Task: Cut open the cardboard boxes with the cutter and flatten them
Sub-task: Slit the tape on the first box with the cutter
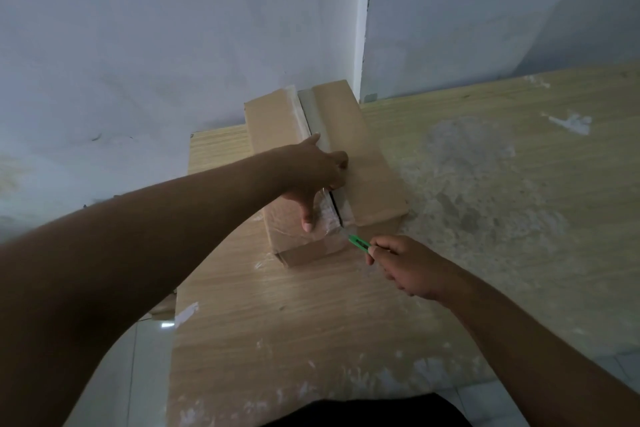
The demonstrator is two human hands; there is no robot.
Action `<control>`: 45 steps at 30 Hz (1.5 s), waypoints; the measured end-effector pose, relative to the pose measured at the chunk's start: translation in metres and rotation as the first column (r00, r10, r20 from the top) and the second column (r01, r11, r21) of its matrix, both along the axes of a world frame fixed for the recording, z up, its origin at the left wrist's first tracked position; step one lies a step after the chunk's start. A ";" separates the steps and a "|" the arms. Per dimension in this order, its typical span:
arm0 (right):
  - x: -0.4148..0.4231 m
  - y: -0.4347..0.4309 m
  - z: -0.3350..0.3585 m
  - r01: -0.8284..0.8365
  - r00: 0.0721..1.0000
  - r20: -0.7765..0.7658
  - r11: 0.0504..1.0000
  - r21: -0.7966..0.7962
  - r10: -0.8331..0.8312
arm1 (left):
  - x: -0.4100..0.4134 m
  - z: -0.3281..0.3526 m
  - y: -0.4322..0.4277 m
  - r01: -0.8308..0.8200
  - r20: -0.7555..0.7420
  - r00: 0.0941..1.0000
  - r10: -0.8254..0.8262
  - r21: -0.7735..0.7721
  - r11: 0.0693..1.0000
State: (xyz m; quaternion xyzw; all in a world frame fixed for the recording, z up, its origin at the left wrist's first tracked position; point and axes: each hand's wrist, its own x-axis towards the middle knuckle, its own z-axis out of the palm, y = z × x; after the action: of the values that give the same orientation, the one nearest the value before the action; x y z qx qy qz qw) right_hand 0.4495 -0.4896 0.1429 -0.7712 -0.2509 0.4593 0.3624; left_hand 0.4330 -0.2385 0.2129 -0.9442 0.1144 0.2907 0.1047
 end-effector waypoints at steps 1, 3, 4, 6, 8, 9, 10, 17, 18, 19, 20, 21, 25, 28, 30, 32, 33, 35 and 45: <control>-0.001 0.002 0.000 -0.004 0.998 0.057 1.000 0.012 0.003 | 0.000 0.001 0.000 0.001 0.001 1.000 -0.001 -0.002 1.000; -0.005 0.008 0.001 -0.001 0.994 0.106 1.000 0.021 -0.001 | -0.002 0.002 0.000 -0.001 0.005 1.000 0.001 -0.014 1.000; -0.006 0.010 0.001 -0.005 0.995 0.103 1.000 0.019 0.003 | -0.002 0.002 0.001 -0.002 0.013 1.000 0.002 -0.021 1.000; -0.005 0.008 0.004 -0.045 0.996 0.079 0.999 0.003 0.045 | -0.004 0.000 0.002 -0.003 0.023 1.000 0.004 -0.035 0.999; 0.002 -0.002 0.010 -0.111 0.984 0.137 0.993 -0.029 0.114 | -0.006 -0.001 0.002 -0.006 0.026 1.000 0.007 -0.053 0.999; 0.006 -0.007 0.014 -0.141 0.969 0.196 0.989 -0.048 0.148 | -0.006 -0.002 0.001 -0.010 0.029 1.000 0.012 -0.062 0.998; 0.010 -0.012 0.016 -0.161 0.951 0.257 0.985 -0.066 0.173 | -0.006 -0.003 0.001 -0.015 0.033 0.999 0.017 -0.071 0.997; 0.003 -0.003 0.006 -0.038 0.999 0.012 0.999 -0.013 0.038 | -0.008 -0.005 0.004 -0.017 0.082 0.996 0.027 -0.117 0.993; 0.000 -0.002 0.005 -0.017 0.999 -0.043 1.000 -0.006 0.016 | -0.010 -0.007 0.006 -0.027 0.094 0.995 0.040 -0.132 0.991; -0.002 -0.003 0.005 -0.042 0.998 -0.036 0.999 -0.004 0.042 | -0.011 -0.008 0.008 -0.046 0.103 0.993 0.063 -0.156 0.987; -0.004 -0.007 0.004 -0.119 0.992 0.039 0.992 -0.034 0.120 | -0.013 -0.008 0.012 -0.070 0.111 0.990 0.092 -0.187 0.980; -0.006 -0.013 0.002 -0.207 0.967 0.133 0.974 -0.094 0.219 | -0.013 -0.007 0.015 -0.092 0.122 0.985 0.121 -0.221 0.971; -0.002 -0.042 -0.008 0.023 0.983 0.183 1.000 -0.008 -0.021 | -0.014 0.005 0.031 -0.162 0.145 0.966 0.215 -0.307 0.938; 0.009 -0.033 0.000 0.393 0.914 0.012 0.893 0.218 -0.405 | -0.021 -0.001 0.030 -0.177 0.157 0.958 0.242 -0.343 0.922; 0.014 -0.007 0.007 0.420 0.886 0.084 0.864 0.277 -0.457 | -0.025 -0.009 0.021 -0.184 0.161 0.953 0.258 -0.371 0.910; 0.017 0.022 0.015 0.358 0.885 0.213 0.898 0.255 -0.414 | -0.029 -0.013 0.013 -0.213 0.171 0.935 0.310 -0.429 0.878; 0.019 0.035 0.019 0.312 0.893 0.262 0.924 0.223 -0.365 | -0.032 -0.014 0.011 -0.226 0.178 0.924 0.340 -0.462 0.858; 0.024 0.054 0.020 0.258 0.904 0.322 0.959 0.114 -0.281 | -0.041 -0.014 0.006 -0.245 0.197 0.902 0.384 -0.499 0.831; 0.028 0.063 0.019 0.254 0.861 0.454 0.967 0.004 -0.228 | -0.097 0.009 0.013 -0.158 0.524 0.586 0.618 -0.674 0.721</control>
State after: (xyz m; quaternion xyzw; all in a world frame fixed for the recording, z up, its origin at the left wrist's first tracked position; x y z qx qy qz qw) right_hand 0.4780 -0.4263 0.1617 -0.8916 -0.2165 0.2260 0.3273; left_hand 0.3362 -0.2256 0.2224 -0.9650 -0.0774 -0.1349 -0.2111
